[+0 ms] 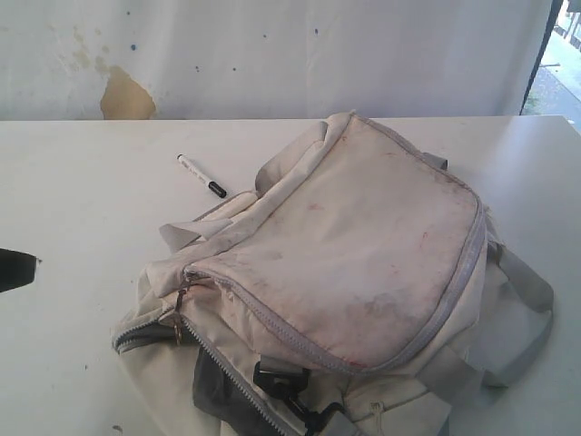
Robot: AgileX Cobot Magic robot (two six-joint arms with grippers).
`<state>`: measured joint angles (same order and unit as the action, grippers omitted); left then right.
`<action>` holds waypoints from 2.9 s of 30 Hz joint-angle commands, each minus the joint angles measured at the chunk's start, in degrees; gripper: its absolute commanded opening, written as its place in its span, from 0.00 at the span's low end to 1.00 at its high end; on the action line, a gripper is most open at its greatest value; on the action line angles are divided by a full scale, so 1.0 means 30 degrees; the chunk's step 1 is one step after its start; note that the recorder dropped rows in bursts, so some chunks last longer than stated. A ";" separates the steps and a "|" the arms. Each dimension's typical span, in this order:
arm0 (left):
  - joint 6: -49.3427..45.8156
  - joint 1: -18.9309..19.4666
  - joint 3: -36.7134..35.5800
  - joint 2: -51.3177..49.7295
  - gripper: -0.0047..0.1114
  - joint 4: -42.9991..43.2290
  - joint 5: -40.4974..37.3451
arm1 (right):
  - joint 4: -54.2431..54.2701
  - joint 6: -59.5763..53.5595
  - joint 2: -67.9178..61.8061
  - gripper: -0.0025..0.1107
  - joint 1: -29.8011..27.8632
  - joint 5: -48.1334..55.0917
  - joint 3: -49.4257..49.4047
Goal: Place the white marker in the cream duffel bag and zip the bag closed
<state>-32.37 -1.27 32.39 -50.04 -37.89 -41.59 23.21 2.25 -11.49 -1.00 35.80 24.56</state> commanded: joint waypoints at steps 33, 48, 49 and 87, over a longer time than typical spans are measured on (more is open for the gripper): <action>-0.1417 -0.0052 0.0120 -1.3774 0.57 -1.8870 -0.1248 | 1.3015 -1.2826 -1.0008 0.17 -0.0013 0.5468 0.1078; -0.3489 -0.0052 0.0138 -1.4992 0.60 -2.0327 -0.2204 | 0.9277 -0.9145 -1.5152 0.07 0.5321 0.5398 0.5417; -0.3738 -0.0052 0.0138 -1.4992 0.62 -2.0327 -0.2204 | 0.8983 -0.8575 -1.5586 0.07 0.6019 0.5283 0.5691; -0.3234 -0.1568 0.1702 -1.6229 0.04 -2.0685 -0.3786 | 0.7008 -0.0301 -2.3470 0.58 1.7757 -0.7068 0.8748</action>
<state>-41.89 -5.70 37.04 -98.84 -98.36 -50.84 42.75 1.40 -81.15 51.60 16.60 50.64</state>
